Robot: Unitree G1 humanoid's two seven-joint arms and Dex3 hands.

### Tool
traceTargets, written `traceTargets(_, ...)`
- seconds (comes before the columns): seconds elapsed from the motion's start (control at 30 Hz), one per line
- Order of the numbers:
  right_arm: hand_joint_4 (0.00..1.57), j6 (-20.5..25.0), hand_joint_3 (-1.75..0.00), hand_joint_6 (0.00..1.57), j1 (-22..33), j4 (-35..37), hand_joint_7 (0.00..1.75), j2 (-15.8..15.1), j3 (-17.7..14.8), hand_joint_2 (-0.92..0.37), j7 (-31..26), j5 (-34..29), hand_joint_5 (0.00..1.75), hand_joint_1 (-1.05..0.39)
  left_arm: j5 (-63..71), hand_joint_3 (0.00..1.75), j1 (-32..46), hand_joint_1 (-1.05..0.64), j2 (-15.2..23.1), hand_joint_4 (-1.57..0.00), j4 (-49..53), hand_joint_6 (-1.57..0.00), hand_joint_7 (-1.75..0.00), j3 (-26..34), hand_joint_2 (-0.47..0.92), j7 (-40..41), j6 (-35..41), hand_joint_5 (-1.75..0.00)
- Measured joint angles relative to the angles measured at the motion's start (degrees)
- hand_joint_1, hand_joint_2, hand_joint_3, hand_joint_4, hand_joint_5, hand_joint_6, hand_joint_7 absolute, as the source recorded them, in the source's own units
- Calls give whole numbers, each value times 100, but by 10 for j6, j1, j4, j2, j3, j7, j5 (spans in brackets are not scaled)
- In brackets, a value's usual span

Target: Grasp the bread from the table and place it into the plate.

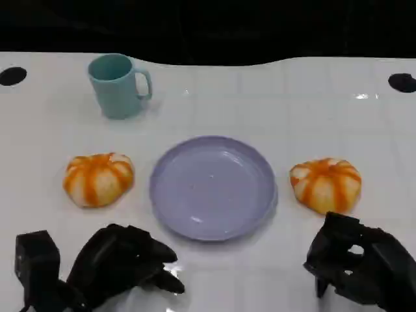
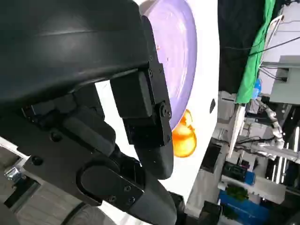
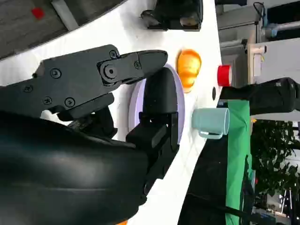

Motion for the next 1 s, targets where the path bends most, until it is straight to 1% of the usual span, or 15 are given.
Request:
traceTargets(0.6, 74, 1, -20, 70, 0, -2, 139, 1, 0, -92, -1, 0, 175, -52, 0, 0, 0, -105, 0, -157, 0, -156, 0, 0, 75, 0, -1, -19)
traceTargets(0.9, 71, 1, -22, 67, -2, -2, 134, 2, -6, -92, 3, 2, 175, -53, 0, 0, 0, -105, 0, -157, 0, -157, -1, 0, 75, 0, -1, -19)
traceTargets(0.97, 66, 1, -22, 63, -4, -3, 125, 2, -9, -92, 2, 2, 172, -51, 0, 0, 0, -105, 0, -157, 0, -157, -1, 0, 75, 0, -1, -19)
traceTargets(1.0, 63, 1, -23, 62, -5, -3, 116, 2, -10, -92, 2, 1, 170, -50, 0, 0, 0, -105, 0, -157, 0, -157, -1, 0, 75, 0, -1, -19)
